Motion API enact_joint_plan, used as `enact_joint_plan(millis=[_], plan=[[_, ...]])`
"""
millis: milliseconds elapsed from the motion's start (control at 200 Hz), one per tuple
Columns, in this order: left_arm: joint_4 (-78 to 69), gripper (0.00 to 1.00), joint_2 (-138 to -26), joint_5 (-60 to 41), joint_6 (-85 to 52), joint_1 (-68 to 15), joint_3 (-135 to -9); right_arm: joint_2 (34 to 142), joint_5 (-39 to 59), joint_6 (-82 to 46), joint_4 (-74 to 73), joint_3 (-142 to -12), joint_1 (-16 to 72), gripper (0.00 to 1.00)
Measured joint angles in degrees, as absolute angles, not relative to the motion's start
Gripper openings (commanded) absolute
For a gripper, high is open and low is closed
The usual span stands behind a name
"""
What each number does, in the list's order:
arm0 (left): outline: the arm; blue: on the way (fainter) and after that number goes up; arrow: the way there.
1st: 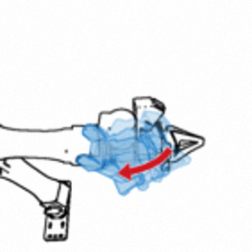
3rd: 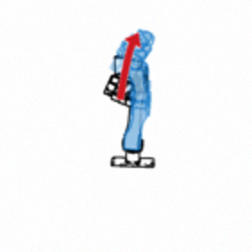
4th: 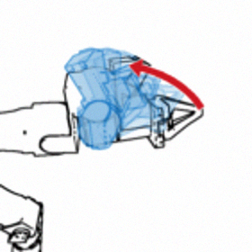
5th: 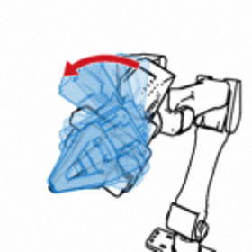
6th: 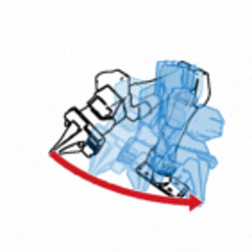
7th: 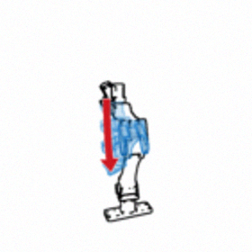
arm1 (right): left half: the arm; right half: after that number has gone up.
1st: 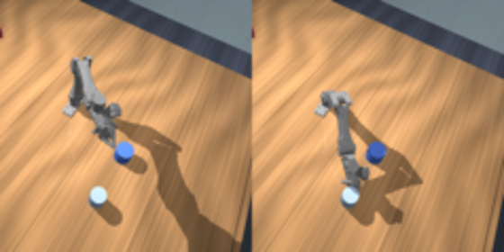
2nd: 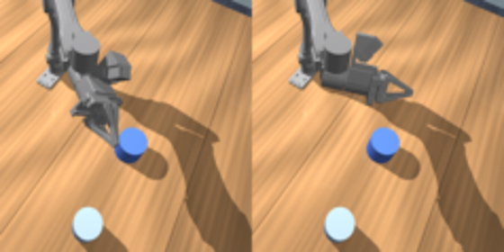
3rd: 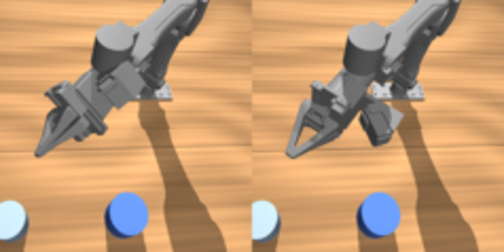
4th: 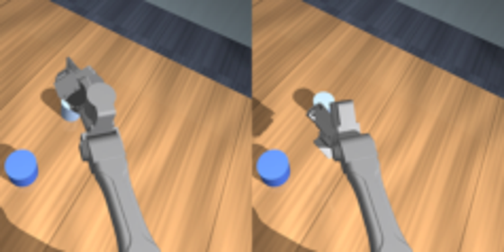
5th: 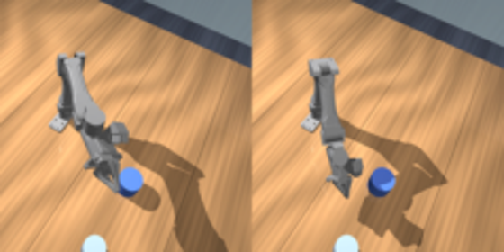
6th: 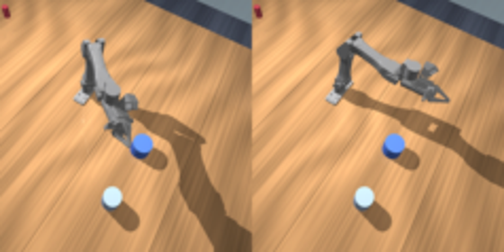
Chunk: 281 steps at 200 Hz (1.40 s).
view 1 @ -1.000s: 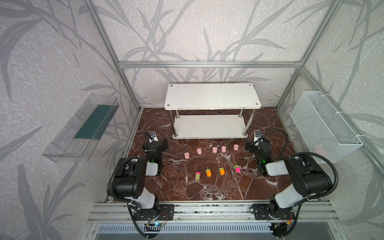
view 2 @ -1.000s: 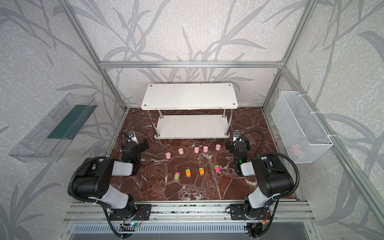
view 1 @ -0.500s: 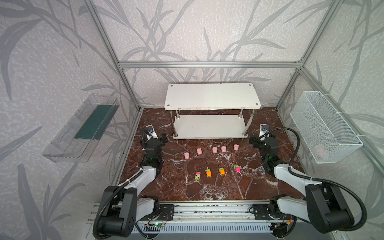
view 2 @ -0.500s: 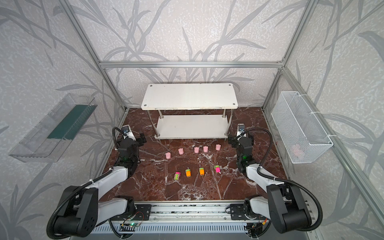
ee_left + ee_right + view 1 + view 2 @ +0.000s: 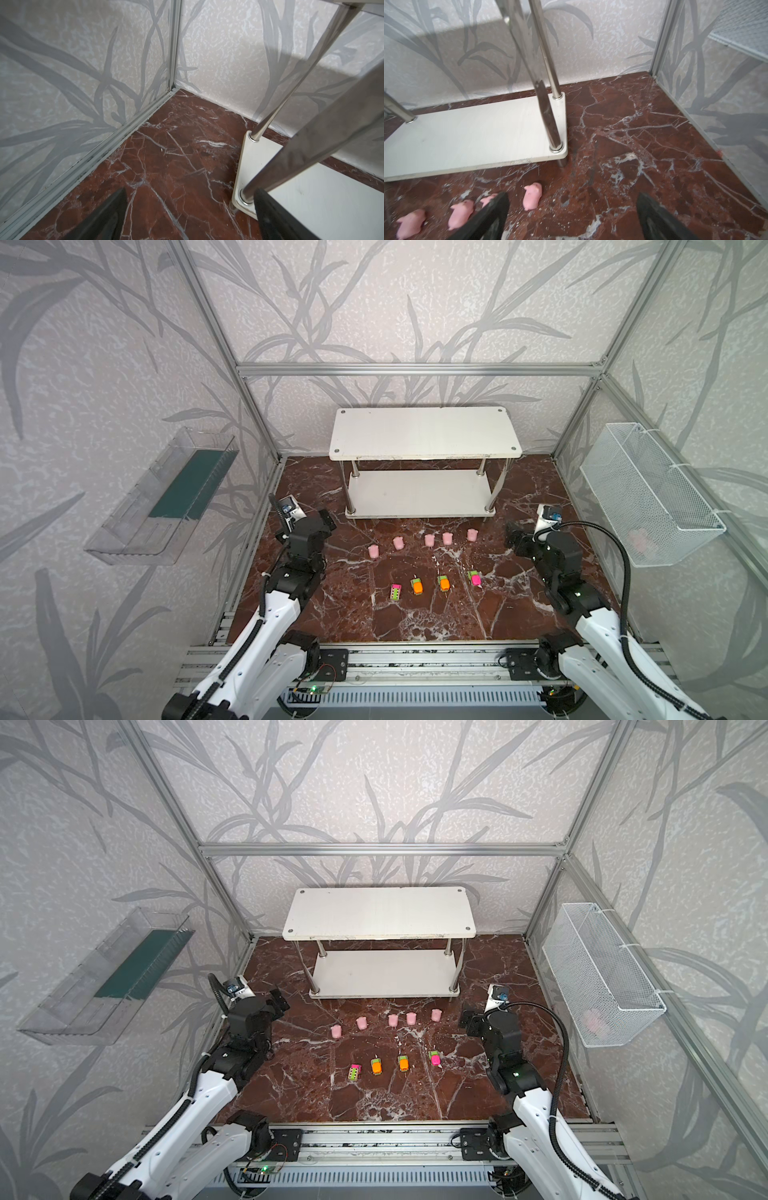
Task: Place and organize the plastic toys onto the shelf
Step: 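Move the right gripper toward the pink pigs while the left arm lifts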
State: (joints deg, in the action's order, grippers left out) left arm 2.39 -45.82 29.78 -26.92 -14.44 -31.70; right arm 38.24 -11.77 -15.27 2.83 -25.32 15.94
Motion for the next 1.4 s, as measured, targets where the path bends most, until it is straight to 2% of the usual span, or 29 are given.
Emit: enact_joint_plan(millis=[215,515,770,1030,1405], plan=[[10.85,0.93,-38.68,26.26,-32.03,-17.87,-28.21,37.67,-11.22,-19.16,11.31,-25.23,23.64,0.93],[13.19,0.93,-37.39,24.56,-33.71,-19.09,-25.89,46.78,-11.73,-22.72,12.53,-24.69,32.71,0.92],[11.6,0.93,-40.14,23.27,-34.7,-19.4,-24.43,57.12,-11.51,-24.21,10.37,-25.69,33.69,0.91],[9.78,0.93,-40.6,22.61,-34.74,-19.44,-24.14,67.4,-12.53,-23.81,6.33,-32.86,32.88,0.87],[8.95,0.93,-40.58,22.68,-34.57,-19.44,-23.59,83.48,-17.39,-25.8,1.67,-37.89,31.22,0.81]])
